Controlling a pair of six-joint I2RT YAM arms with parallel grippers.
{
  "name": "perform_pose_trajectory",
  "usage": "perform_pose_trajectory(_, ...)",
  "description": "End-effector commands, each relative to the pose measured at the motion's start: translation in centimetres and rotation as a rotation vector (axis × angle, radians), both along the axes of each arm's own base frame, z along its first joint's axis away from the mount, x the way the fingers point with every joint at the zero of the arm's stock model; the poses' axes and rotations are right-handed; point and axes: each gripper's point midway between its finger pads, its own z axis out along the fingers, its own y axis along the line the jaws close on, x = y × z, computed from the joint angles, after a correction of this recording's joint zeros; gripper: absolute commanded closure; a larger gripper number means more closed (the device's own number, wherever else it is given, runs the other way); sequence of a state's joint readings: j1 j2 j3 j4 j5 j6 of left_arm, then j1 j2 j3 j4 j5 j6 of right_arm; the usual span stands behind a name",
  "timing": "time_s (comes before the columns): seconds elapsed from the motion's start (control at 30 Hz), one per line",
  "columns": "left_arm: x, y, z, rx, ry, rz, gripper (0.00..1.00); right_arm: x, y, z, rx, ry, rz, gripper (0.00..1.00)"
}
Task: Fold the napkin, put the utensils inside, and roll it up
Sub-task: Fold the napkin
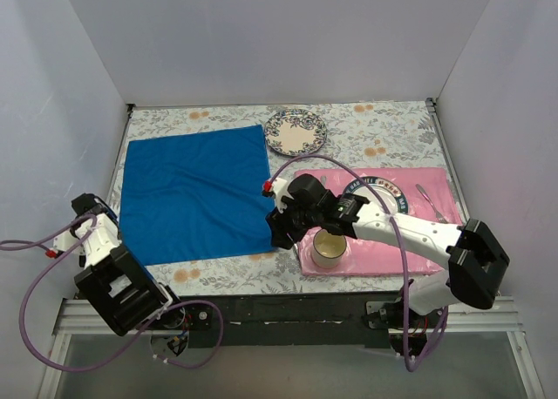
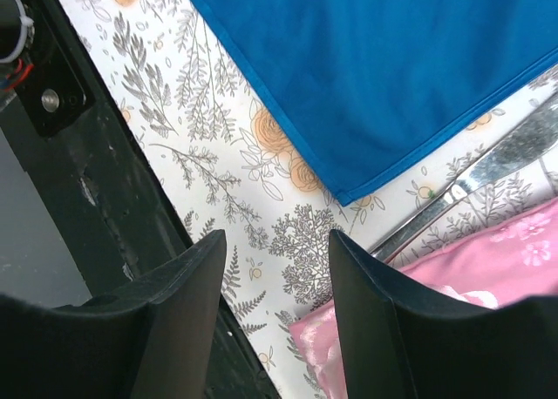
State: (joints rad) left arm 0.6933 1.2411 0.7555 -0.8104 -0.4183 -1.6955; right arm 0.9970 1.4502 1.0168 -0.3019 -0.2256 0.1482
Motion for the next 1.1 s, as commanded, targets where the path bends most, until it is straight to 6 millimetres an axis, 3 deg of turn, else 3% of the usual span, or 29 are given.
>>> perform_pose_trajectory(0.0, -1.7, 0.1, -1.6, 0.006, 0.072, 0.005, 0.57, 0.6, -0.2, 1.9, 0.066, -0.09, -0.012, 0.41)
perform_pose_trajectory(0.17, -1.3, 0.1, -2.4, 0.0, 0.063, -0.023, 0.47, 0.7, -0.1, 2.4, 0.086, -0.106, -0.015, 0.41)
perform_pose_trajectory(0.4, -1.9, 0.1, -3.0, -0.007, 0.099, 0.002, 0.46, 1.0, -0.2, 2.1, 0.08, -0.115, -0.023, 0.41)
perform_pose_trajectory(0.83, -2.4, 0.2, -4.7, -0.015, 0.105, 0.059, 0.55, 1.2, -0.2, 1.0, 0.053, -0.108, -0.033, 0.41)
perform_pose_trajectory(1.07, -2.6, 0.2, -4.5, 0.001, 0.086, 0.075, 0.72, 1.3, -0.7, 0.3, 0.04, -0.113, -0.047, 0.41)
